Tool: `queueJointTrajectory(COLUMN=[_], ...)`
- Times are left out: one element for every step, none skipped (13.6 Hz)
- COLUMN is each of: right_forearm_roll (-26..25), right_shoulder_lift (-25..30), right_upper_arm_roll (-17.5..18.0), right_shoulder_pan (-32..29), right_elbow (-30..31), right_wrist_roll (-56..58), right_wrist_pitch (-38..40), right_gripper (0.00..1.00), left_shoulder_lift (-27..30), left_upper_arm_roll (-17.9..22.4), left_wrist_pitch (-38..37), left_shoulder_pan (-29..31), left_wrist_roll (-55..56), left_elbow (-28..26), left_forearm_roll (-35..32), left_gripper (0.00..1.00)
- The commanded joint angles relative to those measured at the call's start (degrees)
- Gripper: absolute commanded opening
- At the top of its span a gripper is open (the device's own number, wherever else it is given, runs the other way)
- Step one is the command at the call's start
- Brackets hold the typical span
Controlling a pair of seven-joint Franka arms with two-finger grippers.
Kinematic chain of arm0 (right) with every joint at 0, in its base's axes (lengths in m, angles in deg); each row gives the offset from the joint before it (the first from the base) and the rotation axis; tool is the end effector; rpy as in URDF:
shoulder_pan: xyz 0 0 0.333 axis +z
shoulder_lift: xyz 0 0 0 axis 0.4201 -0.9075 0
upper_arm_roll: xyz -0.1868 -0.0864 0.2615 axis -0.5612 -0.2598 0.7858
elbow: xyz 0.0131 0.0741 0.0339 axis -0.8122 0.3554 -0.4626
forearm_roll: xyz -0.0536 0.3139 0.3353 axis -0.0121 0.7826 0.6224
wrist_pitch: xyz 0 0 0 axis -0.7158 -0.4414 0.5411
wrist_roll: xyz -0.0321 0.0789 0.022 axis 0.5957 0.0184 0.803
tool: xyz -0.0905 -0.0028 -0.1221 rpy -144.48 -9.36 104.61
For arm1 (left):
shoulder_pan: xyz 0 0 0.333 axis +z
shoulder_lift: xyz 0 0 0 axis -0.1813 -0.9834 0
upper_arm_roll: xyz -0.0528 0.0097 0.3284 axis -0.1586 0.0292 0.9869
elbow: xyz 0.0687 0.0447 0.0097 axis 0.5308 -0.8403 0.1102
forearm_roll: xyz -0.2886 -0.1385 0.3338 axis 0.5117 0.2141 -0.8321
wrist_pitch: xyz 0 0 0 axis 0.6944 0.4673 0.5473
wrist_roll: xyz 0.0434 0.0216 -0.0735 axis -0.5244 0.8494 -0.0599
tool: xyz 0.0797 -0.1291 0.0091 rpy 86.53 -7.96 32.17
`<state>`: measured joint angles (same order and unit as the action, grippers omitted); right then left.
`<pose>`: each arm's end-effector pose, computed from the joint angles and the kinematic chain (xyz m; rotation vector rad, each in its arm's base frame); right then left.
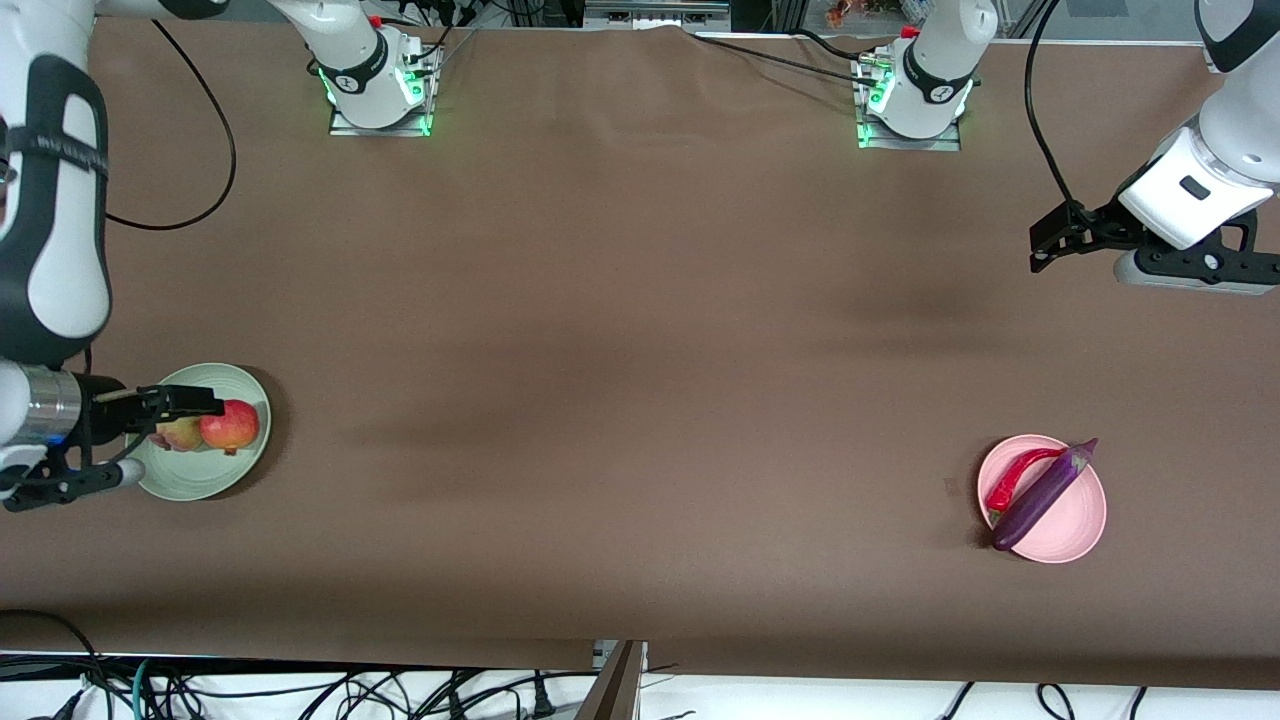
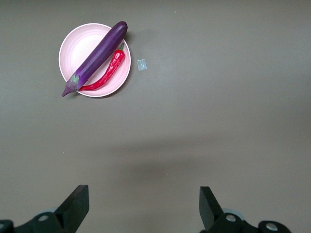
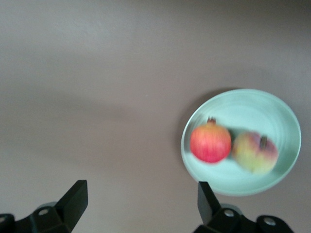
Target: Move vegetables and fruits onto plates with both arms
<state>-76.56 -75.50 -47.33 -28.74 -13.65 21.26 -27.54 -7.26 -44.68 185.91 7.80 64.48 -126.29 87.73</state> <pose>0.7897 -0.0334 0.4131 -3.0300 -0.2448 0.2375 0.6195 -0.0454 0.5356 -3.1350 0.1230 -0.0027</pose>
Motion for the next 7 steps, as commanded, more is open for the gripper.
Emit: queueJointTrajectory(right_forearm_roll=[-0.15,-0.5,-0.42,-0.5,-1.55,-3.3,-4.19], right_shoulder_lift=[11.05,15.72,19.07,22.5,25.32,27.61,30.42], right_upper_arm_roll=[0.32,0.41,1.19,1.72,2.34,2.78,2.95], right_shoulder_pan=[1.61,1.96,2.23,2.23,2.32,2.32,2.23], right_elbow=[9.78,14.88,18.15,21.48,24.56,26.51,27.57], right_wrist_roll=[-11.84,-13.19,-13.11,-13.2,-13.11,-13.03,-13.11], right_wrist_pitch=[1.39,0.6,0.33,-0.11,-1.59,-2.21,-1.96], right_gripper=[1.0,1.0,1.0,1.0,1.0,1.0,1.0], left_shoulder_lift=[-0.7,-0.88,-0.88,-0.88,-0.79,-0.79,-0.79], left_upper_arm_roll=[0.08,0.08,0.08,0.0,0.08,0.08,0.08], left_wrist_pitch=[-1.06,-1.06,-1.06,-1.15,-1.15,-1.15,-1.15], left_shoulder_pan=[-0.25,-0.25,-0.34,-0.34,-0.34,-0.25,-0.17], left_wrist_roll=[-0.19,-0.28,-0.28,-0.19,-0.19,-0.28,-0.28], left_elbow=[1.93,2.02,2.02,2.02,2.02,1.93,1.93], left_forearm_roll=[0.63,0.63,0.63,0.63,0.63,0.63,0.63], left_gripper=[1.0,1.0,1.0,1.0,1.0,1.0,1.0])
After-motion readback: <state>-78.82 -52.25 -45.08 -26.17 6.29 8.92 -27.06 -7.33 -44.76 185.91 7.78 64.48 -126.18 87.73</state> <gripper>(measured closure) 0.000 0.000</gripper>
